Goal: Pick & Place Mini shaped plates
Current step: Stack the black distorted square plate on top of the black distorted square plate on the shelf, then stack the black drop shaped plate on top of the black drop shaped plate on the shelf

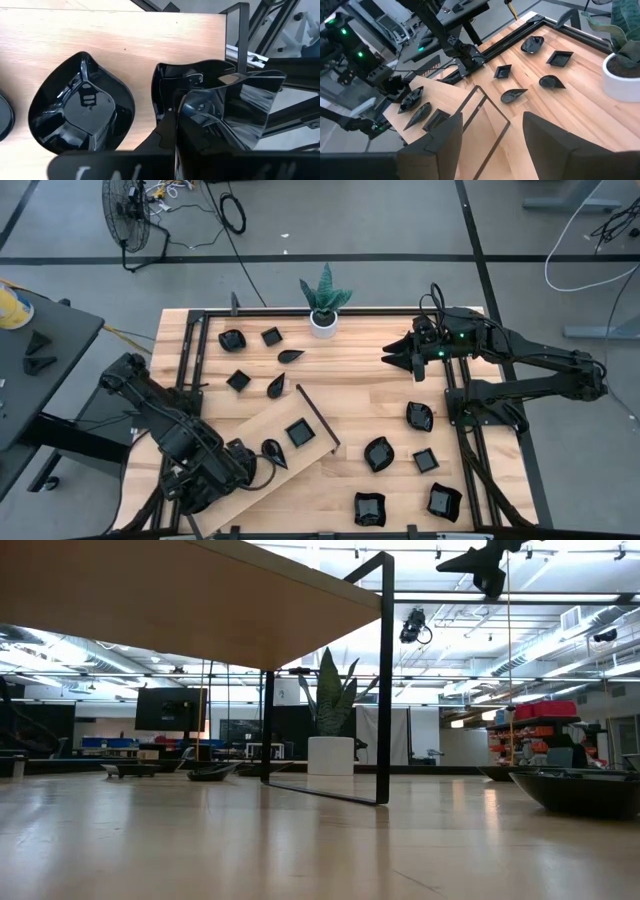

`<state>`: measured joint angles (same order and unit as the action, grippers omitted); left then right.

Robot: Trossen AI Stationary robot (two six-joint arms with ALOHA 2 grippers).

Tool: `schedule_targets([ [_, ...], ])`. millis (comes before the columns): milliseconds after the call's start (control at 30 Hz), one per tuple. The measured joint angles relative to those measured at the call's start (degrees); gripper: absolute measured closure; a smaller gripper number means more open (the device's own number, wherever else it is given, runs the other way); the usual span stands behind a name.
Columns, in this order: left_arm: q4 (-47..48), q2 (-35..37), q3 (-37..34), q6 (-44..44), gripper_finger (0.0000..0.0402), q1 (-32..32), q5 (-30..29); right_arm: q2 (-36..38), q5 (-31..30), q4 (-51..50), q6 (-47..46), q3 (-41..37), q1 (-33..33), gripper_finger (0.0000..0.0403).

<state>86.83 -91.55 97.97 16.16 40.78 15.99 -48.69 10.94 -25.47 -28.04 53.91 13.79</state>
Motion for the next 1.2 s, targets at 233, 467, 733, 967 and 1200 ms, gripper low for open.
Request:
schedule_targets([
  [233,-0.63,-0.02,0.0,-0.18,0.0399,0.28,1.33,0.0,-0.02,0.0,-0.01,0.0,0.0,0.0193],
  [467,-0.55,-0.02,0.0,-0.64,0.0382,0.24,1.28,0.0,-0.02,0.0,-0.01,0.0,0.0,0.0193],
  [733,-0.48,-0.02,0.0,-0.6,0.0349,0.24,1.26,0.0,-0.01,0.0,-0.17,0.0,0.0,0.0193],
  [967,-0.44,-0.02,0.0,-1.03,0.0336,0.13,1.24,0.0,0.0,0.0,-0.17,0.0,0.0,0.0193],
  [1200,2.96,0.84,0.9,-3.47,0.0335,-2.71,-1.86,0.0,0.0,0.0,-0.17,0.0,0.0,0.0193],
])
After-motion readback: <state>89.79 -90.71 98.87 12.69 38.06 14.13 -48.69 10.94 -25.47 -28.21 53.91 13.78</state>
